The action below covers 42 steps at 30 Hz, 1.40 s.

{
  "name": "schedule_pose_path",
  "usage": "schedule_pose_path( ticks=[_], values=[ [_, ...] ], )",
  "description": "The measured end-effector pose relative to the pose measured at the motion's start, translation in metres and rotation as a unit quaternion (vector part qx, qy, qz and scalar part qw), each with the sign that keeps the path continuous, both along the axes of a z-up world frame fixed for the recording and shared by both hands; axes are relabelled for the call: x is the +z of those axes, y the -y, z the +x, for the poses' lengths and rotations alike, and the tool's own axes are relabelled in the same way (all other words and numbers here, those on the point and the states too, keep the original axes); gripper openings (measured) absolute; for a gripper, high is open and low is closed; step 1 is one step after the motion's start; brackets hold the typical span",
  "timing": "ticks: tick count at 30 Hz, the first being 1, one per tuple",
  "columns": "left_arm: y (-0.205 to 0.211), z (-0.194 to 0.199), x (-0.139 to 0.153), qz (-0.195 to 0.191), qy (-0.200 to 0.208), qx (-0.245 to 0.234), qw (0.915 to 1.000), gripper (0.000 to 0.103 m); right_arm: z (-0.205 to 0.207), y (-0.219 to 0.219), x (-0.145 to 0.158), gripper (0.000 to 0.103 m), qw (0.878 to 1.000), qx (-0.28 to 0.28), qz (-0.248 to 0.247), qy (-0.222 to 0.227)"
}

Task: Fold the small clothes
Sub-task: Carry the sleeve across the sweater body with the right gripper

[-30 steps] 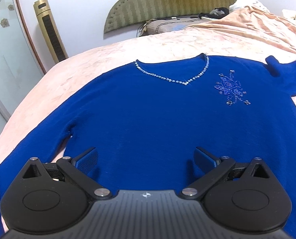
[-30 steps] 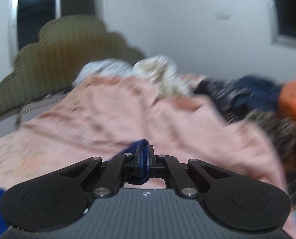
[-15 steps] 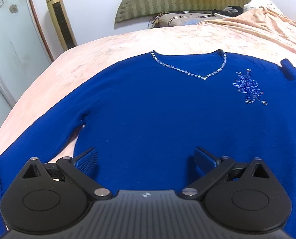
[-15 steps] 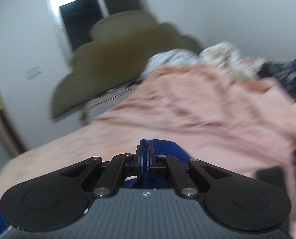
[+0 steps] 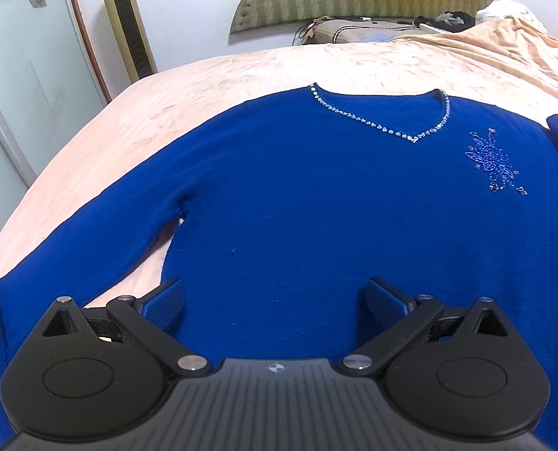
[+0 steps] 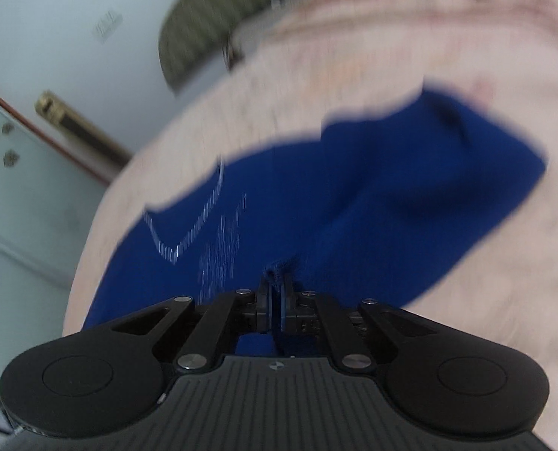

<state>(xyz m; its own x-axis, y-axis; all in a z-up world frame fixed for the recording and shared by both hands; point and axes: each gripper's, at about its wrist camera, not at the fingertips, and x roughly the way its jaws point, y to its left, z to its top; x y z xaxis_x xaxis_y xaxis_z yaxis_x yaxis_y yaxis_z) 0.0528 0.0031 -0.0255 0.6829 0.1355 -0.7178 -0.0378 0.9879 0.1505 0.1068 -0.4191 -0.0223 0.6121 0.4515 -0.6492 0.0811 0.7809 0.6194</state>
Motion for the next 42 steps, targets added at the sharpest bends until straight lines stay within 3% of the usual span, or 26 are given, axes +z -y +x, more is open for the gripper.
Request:
schedule_pose_path(
  ticks=[2, 3, 6, 7, 9, 11, 13, 15, 17, 22, 27, 34, 42],
  values=[
    [-0.003, 0.000, 0.000, -0.004, 0.000, 0.001, 1.0000, 0.103, -0.001, -0.005, -0.003, 0.008, 0.999, 0.008, 0.048, -0.012],
    [-0.004, 0.000, 0.000, -0.005, 0.000, 0.002, 1.0000, 0.103, -0.002, -0.003, 0.004, 0.008, 0.997, 0.001, 0.079, 0.006],
    [-0.007, -0.001, 0.001, -0.006, 0.002, 0.005, 1.0000, 0.103, -0.018, 0.015, 0.052, 0.008, 0.976, -0.053, 0.161, 0.135],
    [-0.008, -0.001, 0.001, -0.007, 0.002, 0.006, 1.0000, 0.103, -0.026, 0.020, 0.067, 0.008, 0.965, -0.082, 0.171, 0.180],
    [-0.011, -0.001, 0.000, -0.012, 0.001, 0.008, 0.9999, 0.103, -0.037, 0.022, 0.086, 0.008, 0.951, -0.133, 0.168, 0.225],
    [-0.013, 0.000, -0.001, -0.018, 0.000, 0.009, 0.9998, 0.103, -0.034, 0.011, 0.086, 0.008, 0.957, -0.138, 0.158, 0.201],
    [-0.014, 0.001, -0.001, -0.023, -0.002, 0.010, 0.9997, 0.103, -0.019, -0.016, 0.067, 0.009, 0.973, -0.092, 0.167, 0.130],
    [-0.015, 0.001, -0.001, -0.023, -0.001, 0.009, 0.9997, 0.103, -0.013, -0.038, 0.044, 0.009, 0.974, -0.059, 0.204, 0.078],
    [-0.017, 0.000, 0.000, -0.017, 0.001, 0.008, 0.9998, 0.103, -0.007, -0.057, 0.032, 0.009, 0.972, -0.043, 0.225, 0.057],
    [-0.025, 0.000, 0.002, 0.004, 0.014, 0.023, 0.9996, 0.103, 0.003, -0.101, 0.047, 0.009, 0.977, 0.007, 0.202, 0.070],
    [-0.034, 0.002, 0.001, -0.014, 0.010, 0.029, 0.9994, 0.103, 0.020, -0.137, 0.061, 0.010, 0.981, 0.065, 0.161, 0.081],
    [-0.041, -0.004, 0.003, -0.010, 0.015, 0.027, 0.9995, 0.103, 0.048, -0.177, 0.054, 0.010, 0.983, 0.109, 0.129, 0.069],
    [-0.049, -0.011, 0.004, -0.018, 0.015, 0.032, 0.9992, 0.103, 0.076, -0.230, 0.049, 0.010, 0.978, 0.156, 0.127, 0.059]
  ],
)
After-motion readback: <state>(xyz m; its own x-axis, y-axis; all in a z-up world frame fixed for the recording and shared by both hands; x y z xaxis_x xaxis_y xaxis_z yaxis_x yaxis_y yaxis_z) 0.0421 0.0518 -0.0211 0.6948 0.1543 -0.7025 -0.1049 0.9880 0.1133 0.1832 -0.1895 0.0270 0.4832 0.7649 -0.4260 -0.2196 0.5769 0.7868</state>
